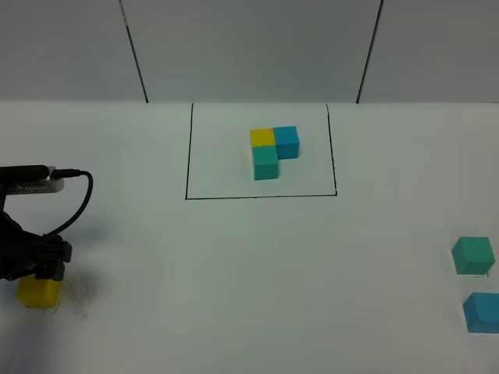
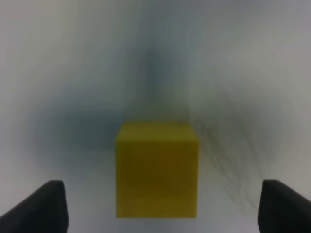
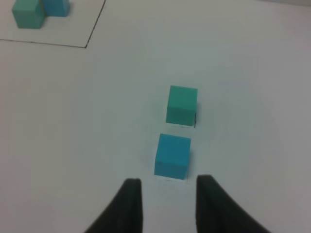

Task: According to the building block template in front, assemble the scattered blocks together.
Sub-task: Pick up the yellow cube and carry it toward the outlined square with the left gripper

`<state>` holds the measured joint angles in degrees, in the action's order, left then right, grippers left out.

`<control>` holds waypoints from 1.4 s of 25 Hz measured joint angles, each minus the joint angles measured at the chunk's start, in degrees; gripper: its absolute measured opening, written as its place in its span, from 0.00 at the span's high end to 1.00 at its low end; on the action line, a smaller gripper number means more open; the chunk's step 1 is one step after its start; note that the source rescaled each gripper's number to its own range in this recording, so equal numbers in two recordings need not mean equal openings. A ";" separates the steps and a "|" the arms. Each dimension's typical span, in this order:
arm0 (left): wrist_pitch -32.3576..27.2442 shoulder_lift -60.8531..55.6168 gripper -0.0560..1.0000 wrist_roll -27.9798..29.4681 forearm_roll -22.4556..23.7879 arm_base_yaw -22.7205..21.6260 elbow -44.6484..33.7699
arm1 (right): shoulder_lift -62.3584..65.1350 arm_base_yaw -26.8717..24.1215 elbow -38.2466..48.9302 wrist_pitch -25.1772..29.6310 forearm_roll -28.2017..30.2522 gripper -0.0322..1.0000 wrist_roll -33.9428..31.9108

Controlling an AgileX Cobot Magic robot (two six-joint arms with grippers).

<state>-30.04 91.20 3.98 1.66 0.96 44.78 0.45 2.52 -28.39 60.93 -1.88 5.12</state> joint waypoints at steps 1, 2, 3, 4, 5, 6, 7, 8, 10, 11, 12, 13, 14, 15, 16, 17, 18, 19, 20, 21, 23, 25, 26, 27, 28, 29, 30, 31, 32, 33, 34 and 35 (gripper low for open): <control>0.42 0.60 0.15 0.00 0.00 0.00 0.00 | 0.00 0.00 0.00 0.00 0.00 0.97 0.00; 0.76 1.14 0.15 0.00 0.00 0.00 0.00 | 0.00 0.00 0.00 0.00 0.00 0.97 0.00; 1.06 1.77 0.16 0.00 0.00 0.00 0.00 | 0.00 0.00 0.00 0.00 0.00 0.97 0.00; 1.28 2.45 0.16 0.00 0.00 0.00 0.00 | 0.00 0.00 0.00 0.00 0.00 0.97 0.00; 1.47 3.05 0.17 0.00 0.00 0.00 0.00 | 0.00 0.00 0.00 0.00 0.00 0.97 0.00; 1.65 3.69 0.17 0.00 0.00 0.00 -0.05 | 0.00 0.00 0.00 0.00 0.00 0.97 0.00; 1.94 4.31 0.17 0.00 0.00 0.00 -0.11 | 0.00 0.00 0.00 0.00 0.00 0.97 0.00; 2.38 4.85 0.17 0.00 0.00 0.00 -0.28 | 0.00 0.00 0.00 0.00 0.00 0.97 0.00; 3.01 5.79 0.18 0.00 0.00 0.00 -0.39 | 0.00 0.00 0.00 0.00 0.00 0.97 0.00; 3.34 6.29 0.19 0.00 0.00 0.00 -0.39 | 0.00 0.00 0.00 0.00 0.00 0.97 0.00; 3.79 6.71 0.19 0.00 0.00 0.00 -0.39 | 0.00 0.00 0.00 0.00 0.00 0.97 0.00; 4.09 7.19 0.19 0.00 0.00 0.00 -0.39 | 0.00 0.00 0.00 0.00 0.00 0.97 0.00; 4.20 7.52 0.20 0.00 0.00 0.00 -0.39 | 0.00 0.00 0.00 0.00 0.00 0.97 0.00; 4.25 7.82 0.20 0.00 0.00 0.00 -0.39 | 0.00 0.00 0.00 0.00 0.00 0.97 0.00; 4.24 7.93 0.21 0.00 0.00 0.00 -0.39 | 0.00 0.00 0.00 0.00 0.00 0.97 0.00; 4.32 8.06 0.23 0.00 0.00 0.00 -0.39 | 0.00 0.00 0.00 0.00 0.00 0.97 0.00; 4.55 8.13 0.24 0.00 0.00 0.00 -0.39 | 0.00 0.00 0.00 0.00 0.00 0.97 0.00; 4.88 8.18 0.27 0.00 0.00 0.00 -0.39 | 0.00 0.00 0.00 0.00 0.00 0.97 0.00; 5.19 8.18 0.30 0.05 0.00 0.00 -0.39 | 0.00 0.00 0.00 0.00 0.00 0.97 0.00; 5.59 8.20 0.36 0.10 0.00 0.00 -0.39 | 0.00 0.00 0.00 0.00 0.00 0.97 0.00; 5.99 8.24 0.49 0.38 0.00 0.00 -0.39 | 0.00 0.00 0.00 0.00 0.00 0.97 0.00; 6.44 8.24 0.68 0.51 0.00 0.00 -0.39 | 0.00 0.00 0.00 0.00 0.00 0.97 0.00; 6.60 8.24 0.77 0.65 0.00 0.00 -0.39 | 0.00 0.00 0.00 0.00 0.00 0.97 0.00; 6.81 8.24 0.88 0.65 0.00 0.00 -0.39 | 0.00 0.00 0.00 0.00 0.00 0.97 0.00; 7.02 8.24 0.95 0.71 0.00 0.00 -0.39 | 0.00 0.00 0.00 0.00 0.00 0.97 0.00; 7.18 8.24 0.95 0.71 0.00 0.00 -0.39 | 0.00 0.00 0.00 0.00 0.00 0.97 0.00; 7.43 8.24 0.95 0.71 0.00 0.00 -0.39 | 0.00 0.00 0.00 0.00 0.00 0.97 0.00; 7.74 8.24 0.95 0.59 0.03 0.00 -0.39 | 0.00 0.00 0.00 0.00 0.00 0.97 0.00; 8.27 8.24 0.95 0.27 0.08 0.00 -0.39 | 0.00 0.00 0.00 0.00 0.00 0.97 0.00; 8.86 8.24 0.95 -0.26 0.14 0.00 -0.39 | 0.00 0.00 0.00 0.00 0.00 0.97 0.00; 9.08 8.24 0.95 -1.16 0.19 0.00 -0.27 | 0.00 0.00 0.00 0.00 0.00 0.97 0.00; 9.02 8.24 0.95 -2.00 0.19 0.00 0.18 | 0.00 0.00 0.00 0.00 0.00 0.97 0.00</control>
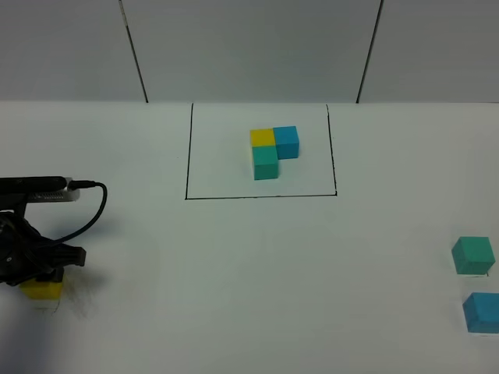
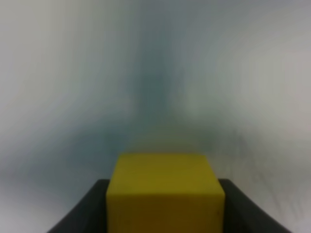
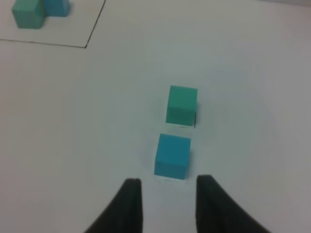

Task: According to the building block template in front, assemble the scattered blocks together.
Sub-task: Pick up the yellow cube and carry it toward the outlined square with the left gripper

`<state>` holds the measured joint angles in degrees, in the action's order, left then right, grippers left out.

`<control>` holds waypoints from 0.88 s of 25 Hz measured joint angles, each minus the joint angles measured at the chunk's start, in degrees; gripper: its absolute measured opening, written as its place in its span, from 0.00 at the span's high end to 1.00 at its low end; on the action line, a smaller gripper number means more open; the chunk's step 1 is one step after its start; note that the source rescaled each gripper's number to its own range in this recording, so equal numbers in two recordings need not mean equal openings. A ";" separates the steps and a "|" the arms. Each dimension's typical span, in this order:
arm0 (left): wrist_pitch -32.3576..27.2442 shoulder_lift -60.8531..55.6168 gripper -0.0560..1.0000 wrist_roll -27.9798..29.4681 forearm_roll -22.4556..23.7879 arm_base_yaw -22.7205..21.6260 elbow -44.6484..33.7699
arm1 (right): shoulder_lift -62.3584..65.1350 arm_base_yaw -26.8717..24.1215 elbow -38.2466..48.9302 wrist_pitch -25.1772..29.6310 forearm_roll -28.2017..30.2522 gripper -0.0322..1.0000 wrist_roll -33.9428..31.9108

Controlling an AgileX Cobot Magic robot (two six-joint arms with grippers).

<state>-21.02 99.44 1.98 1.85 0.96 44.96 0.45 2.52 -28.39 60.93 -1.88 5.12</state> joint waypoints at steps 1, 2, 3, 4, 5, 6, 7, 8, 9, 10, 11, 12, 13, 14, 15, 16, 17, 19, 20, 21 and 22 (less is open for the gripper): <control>-0.46 0.02 0.95 -1.03 0.00 0.06 0.60 | 0.00 0.00 0.00 0.00 0.00 0.97 0.00; -1.28 0.02 0.95 -2.28 -0.06 0.27 1.62 | 0.00 0.00 0.00 0.00 0.00 0.97 0.00; -2.45 0.02 0.95 -3.53 -0.06 0.57 3.02 | 0.00 0.00 0.00 0.00 0.00 0.97 0.00; -4.33 0.06 0.95 -5.42 -0.06 1.21 4.42 | 0.00 0.00 0.00 0.00 0.00 0.97 0.00; -6.81 0.06 0.95 -7.88 -0.25 2.10 6.36 | 0.00 0.00 0.00 0.00 0.00 0.97 0.00; -9.16 0.06 0.95 -11.08 -0.63 3.21 8.53 | 0.00 0.00 0.00 0.00 0.00 0.97 0.00; -12.16 0.06 0.95 -14.27 -1.35 4.23 10.94 | 0.00 0.00 0.00 0.00 0.00 0.97 0.00; -15.18 0.06 0.95 -18.65 -2.33 5.52 13.04 | 0.00 0.00 0.00 0.00 0.00 0.97 0.00; -17.95 0.06 0.95 -23.35 -3.76 6.86 15.63 | 0.00 0.00 0.00 0.00 0.00 0.97 0.00; -20.04 0.06 0.95 -28.05 -5.37 8.00 18.18 | 0.00 0.00 0.00 0.00 0.00 0.97 0.00; -22.15 0.08 0.95 -31.64 -7.01 9.41 20.66 | 0.00 0.00 0.00 0.00 0.00 0.97 0.00; -23.90 0.08 0.95 -35.38 -8.31 10.77 22.63 | 0.00 0.00 0.00 0.00 0.00 0.97 0.00; -25.38 0.08 0.95 -38.50 -9.58 12.15 24.90 | 0.00 0.00 0.00 0.00 0.00 0.97 0.00; -26.42 0.08 0.95 -40.82 -10.39 13.28 26.96 | 0.00 0.00 0.00 0.00 0.00 0.97 0.00; -27.39 0.08 0.95 -43.27 -10.77 14.68 28.48 | 0.00 0.00 0.00 0.00 0.00 0.97 0.00; -28.22 0.08 0.95 -45.62 -11.03 16.07 30.04 | 0.00 0.00 0.00 0.00 0.00 0.97 0.00; -28.77 0.08 0.95 -47.88 -11.14 17.47 31.34 | 0.00 0.00 0.00 0.00 0.00 0.97 0.00; -29.57 0.13 0.95 -51.62 -11.15 20.03 33.08 | 0.00 0.00 0.00 0.00 0.00 0.97 0.00; -29.83 0.13 0.95 -53.29 -11.15 21.42 33.79 | 0.00 0.00 0.00 0.00 0.00 0.97 0.00; -29.92 0.20 0.95 -54.51 -11.15 22.54 34.44 | 0.00 0.00 0.00 0.00 0.00 0.97 0.00; -30.03 0.34 0.95 -55.68 -11.15 23.86 34.98 | 0.00 0.00 0.00 0.00 0.00 0.97 0.00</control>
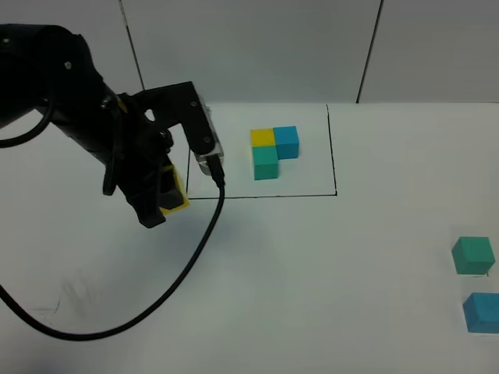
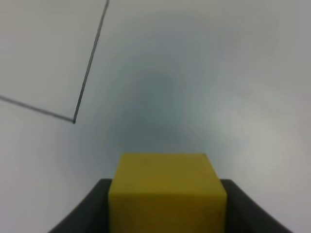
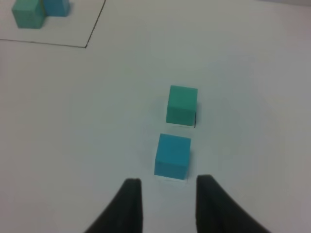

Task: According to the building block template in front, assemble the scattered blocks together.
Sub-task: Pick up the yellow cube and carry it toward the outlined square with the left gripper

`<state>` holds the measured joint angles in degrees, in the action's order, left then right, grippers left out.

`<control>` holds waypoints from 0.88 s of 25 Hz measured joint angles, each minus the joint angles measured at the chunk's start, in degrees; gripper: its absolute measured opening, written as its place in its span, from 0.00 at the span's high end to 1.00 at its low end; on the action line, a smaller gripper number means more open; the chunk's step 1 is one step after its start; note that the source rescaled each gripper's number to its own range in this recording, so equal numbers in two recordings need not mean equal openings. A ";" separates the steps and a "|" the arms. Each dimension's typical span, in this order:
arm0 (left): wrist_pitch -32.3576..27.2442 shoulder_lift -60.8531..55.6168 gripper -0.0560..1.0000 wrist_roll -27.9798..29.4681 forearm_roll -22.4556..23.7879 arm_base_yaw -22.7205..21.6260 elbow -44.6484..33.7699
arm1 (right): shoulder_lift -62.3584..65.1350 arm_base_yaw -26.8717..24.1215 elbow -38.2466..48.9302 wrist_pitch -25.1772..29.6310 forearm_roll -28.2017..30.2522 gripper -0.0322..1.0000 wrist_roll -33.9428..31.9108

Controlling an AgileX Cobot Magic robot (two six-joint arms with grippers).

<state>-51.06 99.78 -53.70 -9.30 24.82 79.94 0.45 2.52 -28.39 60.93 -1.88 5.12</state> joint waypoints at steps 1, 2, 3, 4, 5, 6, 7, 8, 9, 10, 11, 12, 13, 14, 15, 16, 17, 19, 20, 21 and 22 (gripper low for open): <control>-0.19 0.36 0.95 -0.72 0.00 1.28 0.67 | 0.00 0.00 0.00 0.00 0.00 0.97 0.00; -0.43 0.85 0.95 -1.08 0.00 2.50 1.50 | 0.00 0.00 0.00 0.00 0.00 0.97 0.00; -1.04 1.76 0.95 -1.26 0.11 3.50 2.52 | 0.00 0.00 0.00 0.00 0.00 0.97 0.00; -1.95 3.03 0.95 -1.33 0.46 4.71 3.59 | 0.00 0.00 0.00 0.00 0.00 0.97 0.00; -3.05 4.58 0.95 -1.39 1.00 5.84 5.00 | 0.00 0.00 0.00 0.00 0.00 0.97 0.00; -3.82 5.99 0.95 -1.02 1.69 6.75 6.48 | 0.00 0.00 0.00 0.00 0.00 0.97 0.00; -4.20 7.71 0.95 -0.35 2.47 7.76 7.74 | 0.00 0.00 0.00 0.00 0.00 0.97 0.00; -4.25 9.40 0.95 0.55 3.17 8.62 9.32 | 0.00 0.00 0.00 0.00 0.00 0.97 0.00; -4.25 10.73 0.95 1.39 3.95 9.39 10.80 | 0.00 0.00 0.00 0.00 0.00 0.97 0.00; -4.25 12.18 0.95 1.78 4.72 9.89 12.23 | 0.00 0.00 0.00 0.00 0.00 0.97 0.00; -4.25 13.50 0.95 2.05 5.19 10.38 13.31 | 0.00 0.00 0.00 0.00 0.00 0.97 0.00; -4.25 14.71 0.95 2.20 5.74 10.73 14.44 | 0.00 0.00 0.00 0.00 0.00 0.97 0.00; -4.25 15.67 0.95 2.33 6.06 10.97 15.31 | 0.00 0.00 0.00 0.00 0.00 0.97 0.00; -4.25 16.77 0.95 2.33 6.23 11.14 15.86 | 0.00 0.00 0.00 0.00 0.00 0.97 0.00; -4.26 17.85 0.95 2.33 6.30 11.14 16.11 | 0.00 0.00 0.00 0.00 0.00 0.97 0.00; -4.27 18.72 0.95 2.23 6.42 11.14 16.19 | 0.00 0.00 0.00 0.00 0.00 0.97 0.00; -4.41 19.71 0.95 2.03 6.62 11.14 16.24 | 0.00 0.00 0.00 0.00 0.00 0.97 0.00; -4.69 21.52 0.95 1.32 6.92 11.14 16.24 | 0.00 0.00 0.00 0.00 0.00 0.97 0.00; -4.69 22.14 0.95 1.09 6.92 11.14 16.24 | 0.00 0.00 0.00 0.00 0.00 0.97 0.00; -4.56 22.85 0.95 1.04 6.92 11.14 16.24 | 0.00 0.00 0.00 0.00 0.00 0.97 0.00; -4.26 23.38 0.95 0.92 6.92 11.14 16.24 | 0.00 0.00 0.00 0.00 0.00 0.97 0.00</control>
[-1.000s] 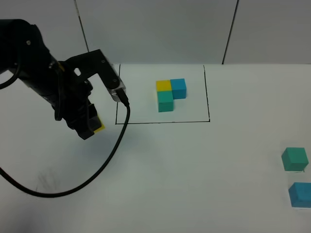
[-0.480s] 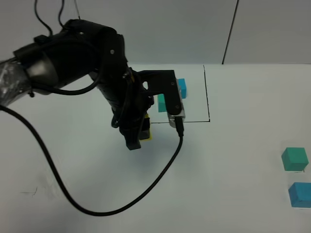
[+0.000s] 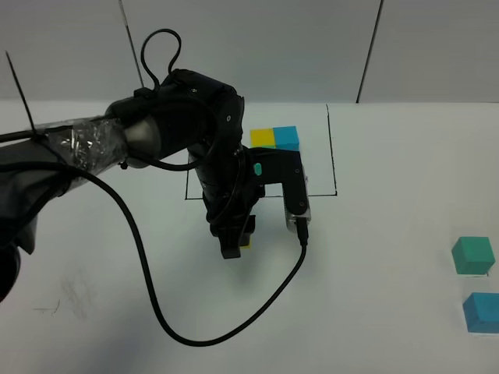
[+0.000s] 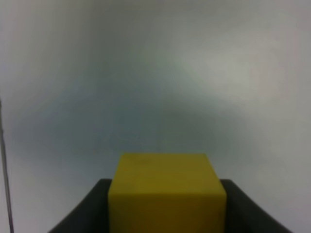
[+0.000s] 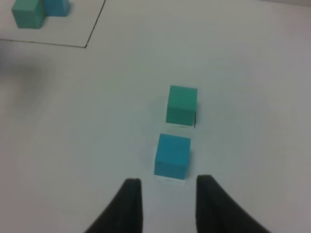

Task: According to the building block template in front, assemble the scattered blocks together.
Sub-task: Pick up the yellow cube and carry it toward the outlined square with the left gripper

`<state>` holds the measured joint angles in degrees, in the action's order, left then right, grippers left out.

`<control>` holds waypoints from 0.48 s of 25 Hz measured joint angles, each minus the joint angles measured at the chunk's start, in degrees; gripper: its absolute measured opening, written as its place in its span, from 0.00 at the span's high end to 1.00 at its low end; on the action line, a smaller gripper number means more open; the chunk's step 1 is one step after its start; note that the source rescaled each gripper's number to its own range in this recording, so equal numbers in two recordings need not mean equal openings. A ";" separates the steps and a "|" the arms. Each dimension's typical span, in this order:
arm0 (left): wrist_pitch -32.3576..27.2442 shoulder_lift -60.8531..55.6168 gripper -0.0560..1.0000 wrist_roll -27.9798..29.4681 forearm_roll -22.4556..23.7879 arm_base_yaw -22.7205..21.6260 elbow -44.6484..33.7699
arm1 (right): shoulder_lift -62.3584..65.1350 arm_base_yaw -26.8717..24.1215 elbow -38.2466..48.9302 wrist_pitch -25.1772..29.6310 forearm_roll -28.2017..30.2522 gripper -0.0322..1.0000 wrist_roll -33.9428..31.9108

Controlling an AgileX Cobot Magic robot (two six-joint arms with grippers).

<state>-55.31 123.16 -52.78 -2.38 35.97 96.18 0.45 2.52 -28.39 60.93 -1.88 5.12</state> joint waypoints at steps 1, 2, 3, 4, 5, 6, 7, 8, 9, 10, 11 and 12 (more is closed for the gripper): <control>0.43 0.53 0.95 0.01 0.00 0.00 0.00 | 0.00 0.00 0.00 0.00 0.00 0.97 0.00; 0.86 0.85 0.95 -0.01 0.00 0.00 0.00 | 0.00 0.00 0.00 0.00 0.00 0.97 0.00; 1.28 1.31 0.95 -0.01 0.00 0.00 0.01 | 0.00 0.00 0.00 0.00 0.00 0.97 0.00; 1.64 1.65 0.95 -0.06 0.00 0.00 0.01 | 0.00 0.00 0.00 0.00 0.00 0.97 0.00; 2.09 1.91 0.95 -0.06 -0.07 0.00 0.01 | 0.00 0.00 0.00 0.00 0.00 0.97 0.00; 2.49 2.30 0.95 -0.06 -0.12 0.00 0.01 | 0.00 0.00 0.00 0.00 0.00 0.97 0.00; 2.83 2.60 0.95 -0.11 -0.20 0.00 0.01 | 0.00 0.00 0.00 0.00 0.00 0.97 0.00; 3.22 2.95 0.95 -0.20 -0.28 0.00 0.01 | 0.00 0.00 0.00 0.00 0.00 0.97 0.00; 3.55 3.22 0.95 -0.41 -0.47 0.00 0.01 | 0.00 0.00 0.00 0.00 0.00 0.97 0.00; 3.82 3.54 0.95 -0.60 -0.64 0.00 0.01 | 0.00 0.00 0.00 0.00 0.00 0.97 0.00; 4.03 3.95 0.95 -1.01 -0.97 0.00 0.01 | 0.00 0.00 0.00 0.00 0.00 0.97 0.00; 4.11 4.23 0.95 -1.19 -1.18 0.00 0.01 | 0.00 0.00 0.00 0.00 0.00 0.97 0.00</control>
<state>-51.20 127.39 -53.97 -3.57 35.97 96.19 0.45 2.52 -28.39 60.93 -1.88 5.12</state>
